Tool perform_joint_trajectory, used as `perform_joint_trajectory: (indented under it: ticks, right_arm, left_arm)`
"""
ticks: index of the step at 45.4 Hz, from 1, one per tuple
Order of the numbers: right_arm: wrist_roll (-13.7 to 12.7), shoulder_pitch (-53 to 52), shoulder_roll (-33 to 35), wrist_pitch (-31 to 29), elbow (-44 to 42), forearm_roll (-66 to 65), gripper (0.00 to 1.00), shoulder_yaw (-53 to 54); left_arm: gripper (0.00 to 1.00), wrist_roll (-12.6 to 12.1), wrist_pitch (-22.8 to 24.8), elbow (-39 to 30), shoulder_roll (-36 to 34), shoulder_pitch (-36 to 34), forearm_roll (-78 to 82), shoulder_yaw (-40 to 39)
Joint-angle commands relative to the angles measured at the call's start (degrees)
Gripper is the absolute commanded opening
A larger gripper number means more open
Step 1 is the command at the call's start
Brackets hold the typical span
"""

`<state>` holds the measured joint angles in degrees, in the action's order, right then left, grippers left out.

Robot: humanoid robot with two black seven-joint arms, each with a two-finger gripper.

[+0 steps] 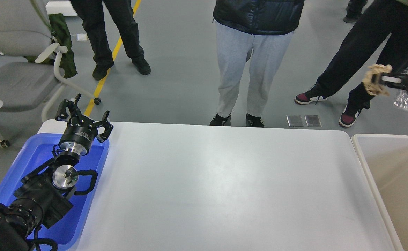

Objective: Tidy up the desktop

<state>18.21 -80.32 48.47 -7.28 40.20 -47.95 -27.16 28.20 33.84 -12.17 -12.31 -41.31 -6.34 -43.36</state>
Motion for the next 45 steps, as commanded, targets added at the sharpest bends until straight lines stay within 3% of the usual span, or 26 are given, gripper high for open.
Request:
perform_joint_trajectory:
  ticks: [1,14,25,45]
  right_arm:
    - [0.2,14.7,1.3,1.7,-14.3,15.1,0.00,0.5]
    - [0.0,34.0,-7.3,3.9,-28.6,37.7,0.00,3.0]
    - [-0.8,43.8,-17.1,5.1,-36.9,40.9,0.00,13.3]
    - [-9.9,44.7,-19.1,5.7,-37.1,41.0,0.00,31.9]
  left_arm:
    - [1.00,0.0,0.0,0.0,0.0,0.0,0.0,0.0]
    - [1.00,0.0,0.0,0.0,0.0,0.0,0.0,0.0]
    - [1.00,0.0,-0.1,0.0,0.0,0.0,0.0,0.0]
    - [1.00,0.0,-0.1,0.0,0.0,0.0,0.0,0.0]
